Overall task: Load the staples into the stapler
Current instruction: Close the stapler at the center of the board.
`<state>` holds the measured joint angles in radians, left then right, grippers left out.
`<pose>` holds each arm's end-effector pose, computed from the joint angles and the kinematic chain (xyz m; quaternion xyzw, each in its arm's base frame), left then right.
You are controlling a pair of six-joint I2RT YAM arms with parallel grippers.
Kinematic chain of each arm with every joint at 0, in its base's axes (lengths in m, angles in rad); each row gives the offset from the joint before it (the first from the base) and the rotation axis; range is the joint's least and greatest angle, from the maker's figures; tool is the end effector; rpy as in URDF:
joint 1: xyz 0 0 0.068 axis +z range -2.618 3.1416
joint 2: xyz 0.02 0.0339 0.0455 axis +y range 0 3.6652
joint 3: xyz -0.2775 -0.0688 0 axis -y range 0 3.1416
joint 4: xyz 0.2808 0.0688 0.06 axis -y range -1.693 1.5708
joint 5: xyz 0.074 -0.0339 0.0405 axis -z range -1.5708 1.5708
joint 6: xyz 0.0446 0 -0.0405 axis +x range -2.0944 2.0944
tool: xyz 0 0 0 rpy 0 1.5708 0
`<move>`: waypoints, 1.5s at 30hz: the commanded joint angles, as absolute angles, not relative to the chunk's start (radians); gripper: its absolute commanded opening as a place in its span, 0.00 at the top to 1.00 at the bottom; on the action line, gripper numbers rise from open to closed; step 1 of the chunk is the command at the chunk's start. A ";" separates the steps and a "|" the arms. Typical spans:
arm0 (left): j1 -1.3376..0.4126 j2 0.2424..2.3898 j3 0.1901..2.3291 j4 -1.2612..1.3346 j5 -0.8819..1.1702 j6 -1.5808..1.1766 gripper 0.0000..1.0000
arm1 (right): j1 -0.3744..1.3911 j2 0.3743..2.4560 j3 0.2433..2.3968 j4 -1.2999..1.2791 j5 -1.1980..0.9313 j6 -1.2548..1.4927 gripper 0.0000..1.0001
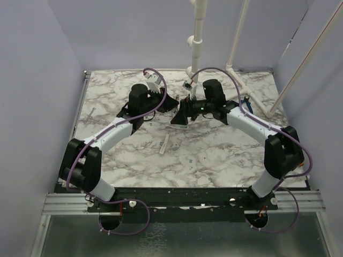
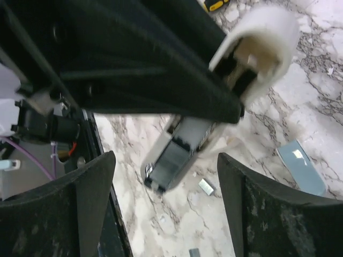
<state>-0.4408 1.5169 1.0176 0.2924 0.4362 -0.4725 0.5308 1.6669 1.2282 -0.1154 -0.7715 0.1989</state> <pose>0.3467 -0.1844 0.2853 0.1244 0.7600 -0.4221 0.4782 0.3434 0.2376 0.2690 -0.3143 0.7680 0.4680 0.3040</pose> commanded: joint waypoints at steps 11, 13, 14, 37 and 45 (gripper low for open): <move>-0.465 1.521 1.019 0.324 0.392 -0.499 1.00 | 0.545 1.716 1.296 -0.156 -0.693 0.178 0.45; -0.465 1.520 1.019 0.321 0.385 -0.491 1.00 | 0.545 1.715 1.294 -0.155 -0.699 0.170 0.49; -0.464 1.519 1.019 0.317 0.382 -0.484 1.00 | 0.545 1.716 1.293 -0.154 -0.706 0.167 0.53; -0.409 1.464 0.978 0.379 0.698 -0.182 0.30 | 0.547 1.562 1.138 -0.213 -0.661 -0.304 0.99; -0.388 1.444 0.925 0.365 1.086 0.047 0.01 | 0.546 1.484 1.081 -0.304 -0.799 -0.578 0.99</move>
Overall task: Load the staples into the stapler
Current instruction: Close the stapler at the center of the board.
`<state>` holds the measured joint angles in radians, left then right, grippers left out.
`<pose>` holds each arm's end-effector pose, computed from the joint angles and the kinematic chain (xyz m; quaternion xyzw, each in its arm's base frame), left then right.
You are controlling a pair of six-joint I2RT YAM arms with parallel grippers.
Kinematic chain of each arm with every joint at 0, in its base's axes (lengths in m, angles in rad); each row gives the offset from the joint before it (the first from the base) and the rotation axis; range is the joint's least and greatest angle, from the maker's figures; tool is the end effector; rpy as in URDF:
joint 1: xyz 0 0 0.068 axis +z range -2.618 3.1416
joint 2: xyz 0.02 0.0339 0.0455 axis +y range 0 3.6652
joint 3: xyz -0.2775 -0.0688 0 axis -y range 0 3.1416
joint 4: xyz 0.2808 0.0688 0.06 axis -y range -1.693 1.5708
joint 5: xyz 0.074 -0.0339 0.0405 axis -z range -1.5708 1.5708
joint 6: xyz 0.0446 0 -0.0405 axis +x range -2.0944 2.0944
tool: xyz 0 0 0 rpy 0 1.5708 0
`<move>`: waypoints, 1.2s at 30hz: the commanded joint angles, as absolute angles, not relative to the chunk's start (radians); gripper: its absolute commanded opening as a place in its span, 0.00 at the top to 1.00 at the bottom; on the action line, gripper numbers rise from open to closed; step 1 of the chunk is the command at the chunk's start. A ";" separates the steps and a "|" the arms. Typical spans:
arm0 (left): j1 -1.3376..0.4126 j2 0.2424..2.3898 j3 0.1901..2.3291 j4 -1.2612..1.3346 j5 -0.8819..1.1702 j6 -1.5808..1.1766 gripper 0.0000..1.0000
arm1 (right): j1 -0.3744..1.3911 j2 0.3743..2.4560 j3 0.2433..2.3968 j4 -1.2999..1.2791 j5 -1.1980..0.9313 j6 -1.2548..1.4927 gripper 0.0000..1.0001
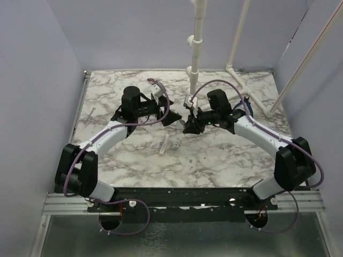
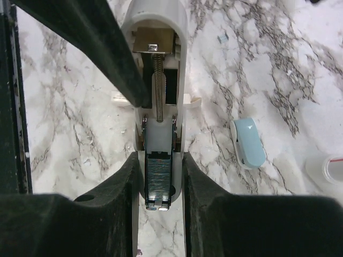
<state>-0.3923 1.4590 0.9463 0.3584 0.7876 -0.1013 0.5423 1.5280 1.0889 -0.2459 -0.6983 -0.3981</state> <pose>0.3274 -0.1697 0.2876 0.3487 0.6578 -0.4293 0.5113 0.3035 0.2163 0.2572 -0.5154 0.6904 0.3373 0.3794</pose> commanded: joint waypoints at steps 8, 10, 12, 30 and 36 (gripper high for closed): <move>-0.390 1.409 0.922 0.326 1.236 0.116 0.01 | 0.546 1.484 1.093 -0.336 -0.798 -0.617 0.99; -0.390 1.397 0.921 0.296 1.241 0.157 0.01 | 0.546 1.490 1.100 -0.349 -0.809 -0.624 0.99; -0.390 1.408 0.924 0.264 1.253 0.203 0.01 | 0.546 1.491 1.108 -0.363 -0.833 -0.632 0.99; -0.505 1.510 1.026 -0.079 1.179 0.593 0.48 | 0.547 1.501 1.162 -0.444 -0.929 -0.660 0.99; -0.501 1.494 1.025 -0.100 1.167 0.614 0.71 | 0.546 1.496 1.159 -0.445 -0.915 -0.668 0.99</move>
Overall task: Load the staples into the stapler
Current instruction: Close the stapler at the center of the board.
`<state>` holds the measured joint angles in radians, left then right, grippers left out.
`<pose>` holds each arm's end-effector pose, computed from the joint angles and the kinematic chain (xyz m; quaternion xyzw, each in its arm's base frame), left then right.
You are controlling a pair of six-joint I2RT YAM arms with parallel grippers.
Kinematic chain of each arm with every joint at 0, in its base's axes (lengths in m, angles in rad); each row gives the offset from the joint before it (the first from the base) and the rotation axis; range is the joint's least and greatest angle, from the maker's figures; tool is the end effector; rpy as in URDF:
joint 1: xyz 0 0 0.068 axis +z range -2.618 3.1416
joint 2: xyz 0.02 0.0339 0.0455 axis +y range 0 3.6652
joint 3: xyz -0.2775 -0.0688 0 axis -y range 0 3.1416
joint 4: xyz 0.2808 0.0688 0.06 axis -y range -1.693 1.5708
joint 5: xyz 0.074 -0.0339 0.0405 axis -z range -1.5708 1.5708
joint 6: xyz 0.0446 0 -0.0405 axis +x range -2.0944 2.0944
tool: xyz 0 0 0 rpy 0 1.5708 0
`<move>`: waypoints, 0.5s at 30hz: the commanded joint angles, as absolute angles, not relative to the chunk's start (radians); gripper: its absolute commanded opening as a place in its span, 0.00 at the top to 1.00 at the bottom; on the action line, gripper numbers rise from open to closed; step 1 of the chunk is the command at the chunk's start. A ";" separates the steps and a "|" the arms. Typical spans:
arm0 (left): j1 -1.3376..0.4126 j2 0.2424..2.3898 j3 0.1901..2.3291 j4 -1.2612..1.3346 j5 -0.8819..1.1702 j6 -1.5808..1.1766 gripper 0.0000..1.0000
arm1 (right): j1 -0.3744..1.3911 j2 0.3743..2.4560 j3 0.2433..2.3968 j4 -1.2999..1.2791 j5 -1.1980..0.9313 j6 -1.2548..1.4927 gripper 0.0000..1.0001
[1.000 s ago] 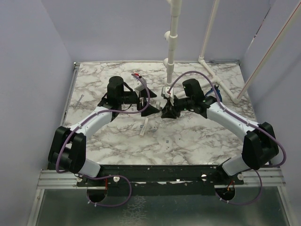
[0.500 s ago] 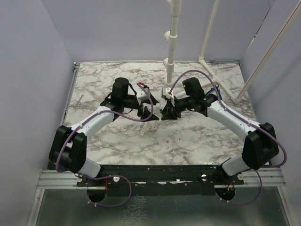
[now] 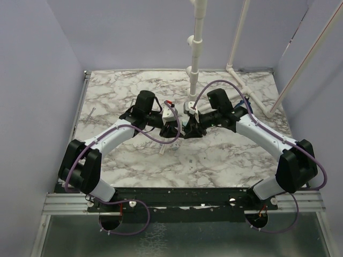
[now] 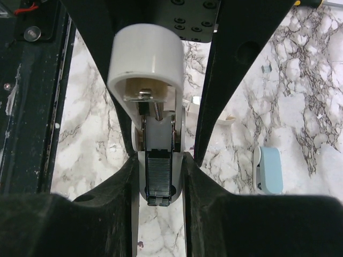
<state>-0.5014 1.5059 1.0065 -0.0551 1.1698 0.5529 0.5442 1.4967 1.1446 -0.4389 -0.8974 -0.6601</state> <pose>0.2915 -0.2066 0.2605 0.5986 0.4944 -0.4717 0.4180 0.2859 0.2138 0.2773 -0.6079 0.5934 0.3807 0.3651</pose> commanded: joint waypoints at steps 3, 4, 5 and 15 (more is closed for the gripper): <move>-0.492 1.490 1.025 -0.106 1.166 0.619 0.74 | 0.546 1.489 1.146 -0.443 -0.902 -0.675 0.99; -0.490 1.489 1.025 -0.108 1.169 0.618 0.76 | 0.546 1.487 1.142 -0.440 -0.899 -0.675 0.99; -0.489 1.488 1.025 -0.108 1.170 0.618 0.78 | 0.546 1.486 1.139 -0.437 -0.897 -0.675 0.99; -0.492 1.496 1.048 -0.109 1.162 0.559 1.00 | 0.546 1.510 1.143 -0.400 -0.832 -0.614 0.92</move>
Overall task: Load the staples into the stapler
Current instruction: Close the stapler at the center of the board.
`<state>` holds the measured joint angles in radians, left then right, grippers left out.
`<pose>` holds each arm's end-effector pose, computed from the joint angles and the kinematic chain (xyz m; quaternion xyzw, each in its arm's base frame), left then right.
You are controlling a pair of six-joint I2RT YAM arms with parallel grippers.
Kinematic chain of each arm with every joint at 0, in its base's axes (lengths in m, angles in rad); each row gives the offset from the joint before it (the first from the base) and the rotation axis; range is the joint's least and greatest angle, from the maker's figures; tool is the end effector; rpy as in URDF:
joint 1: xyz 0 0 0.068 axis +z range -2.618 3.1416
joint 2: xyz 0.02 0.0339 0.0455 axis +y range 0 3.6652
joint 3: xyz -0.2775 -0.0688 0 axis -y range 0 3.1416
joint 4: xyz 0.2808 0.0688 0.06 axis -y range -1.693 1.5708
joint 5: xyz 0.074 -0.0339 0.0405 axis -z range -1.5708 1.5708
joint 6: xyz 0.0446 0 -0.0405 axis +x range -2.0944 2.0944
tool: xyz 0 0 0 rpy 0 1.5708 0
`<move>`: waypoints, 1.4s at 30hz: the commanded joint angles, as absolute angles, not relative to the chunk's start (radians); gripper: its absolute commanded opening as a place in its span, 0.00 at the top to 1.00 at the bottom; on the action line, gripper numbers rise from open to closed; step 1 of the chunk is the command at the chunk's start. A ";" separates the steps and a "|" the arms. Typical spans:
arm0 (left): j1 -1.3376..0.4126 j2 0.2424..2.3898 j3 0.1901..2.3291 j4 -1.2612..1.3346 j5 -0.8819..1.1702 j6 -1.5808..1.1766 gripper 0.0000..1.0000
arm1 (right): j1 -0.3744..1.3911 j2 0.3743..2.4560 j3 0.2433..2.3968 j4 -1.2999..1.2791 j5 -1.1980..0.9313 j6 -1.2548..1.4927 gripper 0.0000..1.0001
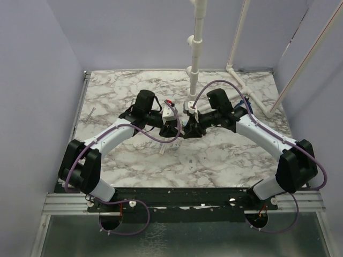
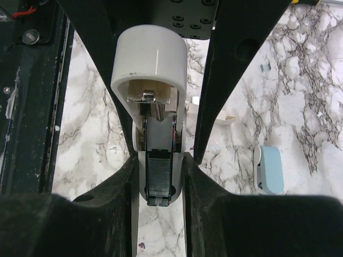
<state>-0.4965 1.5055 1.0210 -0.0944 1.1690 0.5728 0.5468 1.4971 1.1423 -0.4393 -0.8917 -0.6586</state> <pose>0.2925 -0.2051 0.2627 0.5997 0.4974 -0.4698 0.4151 0.2854 0.2143 0.2762 -0.6079 0.5954 0.3794 0.3634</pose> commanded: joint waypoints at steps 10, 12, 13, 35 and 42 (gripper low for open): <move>-0.497 1.473 1.037 -0.121 1.041 0.575 1.00 | 0.545 1.438 1.126 -0.318 -0.676 -0.439 0.55; -0.501 1.477 1.040 -0.120 1.039 0.570 1.00 | 0.544 1.431 1.140 -0.325 -0.681 -0.424 0.51; -0.504 1.479 1.042 -0.122 1.041 0.572 1.00 | 0.544 1.433 1.149 -0.332 -0.687 -0.427 0.50; -0.576 1.532 1.102 -0.070 0.797 0.358 1.00 | 0.511 1.482 1.316 -0.329 -0.771 -0.139 0.21; -0.592 1.529 1.089 -0.046 0.753 0.349 1.00 | 0.511 1.506 1.320 -0.303 -0.683 -0.049 0.28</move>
